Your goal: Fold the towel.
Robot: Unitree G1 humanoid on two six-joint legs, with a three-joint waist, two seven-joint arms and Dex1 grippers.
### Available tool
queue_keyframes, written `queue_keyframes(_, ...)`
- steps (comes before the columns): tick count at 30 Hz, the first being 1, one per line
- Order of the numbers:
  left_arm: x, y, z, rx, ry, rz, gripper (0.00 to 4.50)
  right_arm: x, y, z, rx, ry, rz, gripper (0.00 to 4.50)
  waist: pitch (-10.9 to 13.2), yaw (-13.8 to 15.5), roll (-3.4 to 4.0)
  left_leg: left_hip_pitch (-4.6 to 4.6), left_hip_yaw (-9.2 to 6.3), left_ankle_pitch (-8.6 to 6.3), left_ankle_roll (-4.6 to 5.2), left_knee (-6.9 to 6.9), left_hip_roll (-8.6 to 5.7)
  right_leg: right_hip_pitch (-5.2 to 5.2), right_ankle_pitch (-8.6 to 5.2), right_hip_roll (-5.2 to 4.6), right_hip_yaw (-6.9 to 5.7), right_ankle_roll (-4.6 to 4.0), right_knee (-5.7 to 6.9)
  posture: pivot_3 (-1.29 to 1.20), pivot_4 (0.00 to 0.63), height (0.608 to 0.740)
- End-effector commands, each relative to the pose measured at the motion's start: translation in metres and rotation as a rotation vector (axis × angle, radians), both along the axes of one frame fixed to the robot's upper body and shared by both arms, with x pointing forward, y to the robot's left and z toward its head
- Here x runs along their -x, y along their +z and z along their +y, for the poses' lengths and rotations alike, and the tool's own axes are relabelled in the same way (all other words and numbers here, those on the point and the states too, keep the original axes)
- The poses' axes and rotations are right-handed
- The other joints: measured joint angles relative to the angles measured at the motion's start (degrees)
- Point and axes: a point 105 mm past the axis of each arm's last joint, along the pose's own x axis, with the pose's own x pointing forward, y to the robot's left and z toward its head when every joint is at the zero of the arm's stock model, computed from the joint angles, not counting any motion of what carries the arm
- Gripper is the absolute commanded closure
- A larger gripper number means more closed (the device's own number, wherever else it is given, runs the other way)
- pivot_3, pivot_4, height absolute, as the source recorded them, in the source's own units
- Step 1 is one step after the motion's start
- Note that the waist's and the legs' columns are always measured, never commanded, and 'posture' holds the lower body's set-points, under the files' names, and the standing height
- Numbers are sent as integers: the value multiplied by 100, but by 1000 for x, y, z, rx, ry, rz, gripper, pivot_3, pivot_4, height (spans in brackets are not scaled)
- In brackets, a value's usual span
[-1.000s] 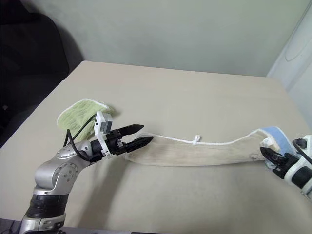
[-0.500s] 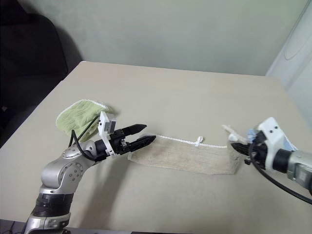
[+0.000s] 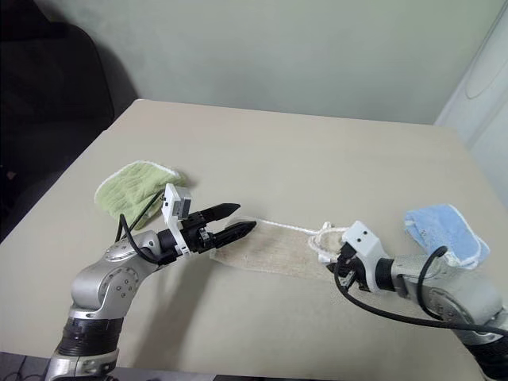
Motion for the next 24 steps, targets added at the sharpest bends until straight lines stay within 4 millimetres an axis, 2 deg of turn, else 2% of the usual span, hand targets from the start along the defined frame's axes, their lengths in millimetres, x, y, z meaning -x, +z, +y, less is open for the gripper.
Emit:
queue_keyframes(1,3,13,-1,11,-6,-64,0,-4,9,-1,-11,-2,-35,3818,0,0,-1,0,0,-1,-1,0,0,0,8,0,0,-13,0,0,150,740)
queue_keyframes(4,3,13,-2,12,-9,-65,0,1,18,4,-74,27,-41,2847,0,0,-1,0,0,-3,-3,-1,0,0,22,0,0,-35,-1,0,150,740)
queue_keyframes(8,3,13,-3,14,-12,-64,0,5,44,4,-201,28,-91,1495,0,1,-1,-1,0,-2,-4,-2,0,0,17,1,-1,-29,-1,0,150,740)
queue_keyframes(11,3,13,-2,14,-12,-64,0,10,63,-3,-268,34,-125,1495,0,2,-1,0,2,1,-6,-1,-2,0,-7,1,0,9,-1,0,150,740)
queue_keyframes(15,2,14,-1,16,-11,-64,0,10,83,-19,-309,7,-187,1495,0,7,-2,-2,1,2,-9,0,-3,0,-9,1,1,5,-1,0,150,740)
queue_keyframes(18,0,13,-3,18,-13,-63,0,-13,76,-42,-235,-142,-206,2045,-1,3,-3,0,1,1,-9,-1,-2,0,-10,1,1,4,-1,0,150,740)
queue_keyframes(19,0,13,-4,19,-15,-63,0,-16,71,-44,-214,-155,-203,2459,0,1,-3,1,0,2,-9,-1,-2,-1,-10,1,1,4,-1,0,150,740)
queue_keyframes(24,-3,16,-4,20,-17,-69,0,-23,51,-31,-186,-109,-178,4140,1,-1,0,1,-1,2,-9,-5,1,-5,24,1,-1,-48,3,0,150,740)
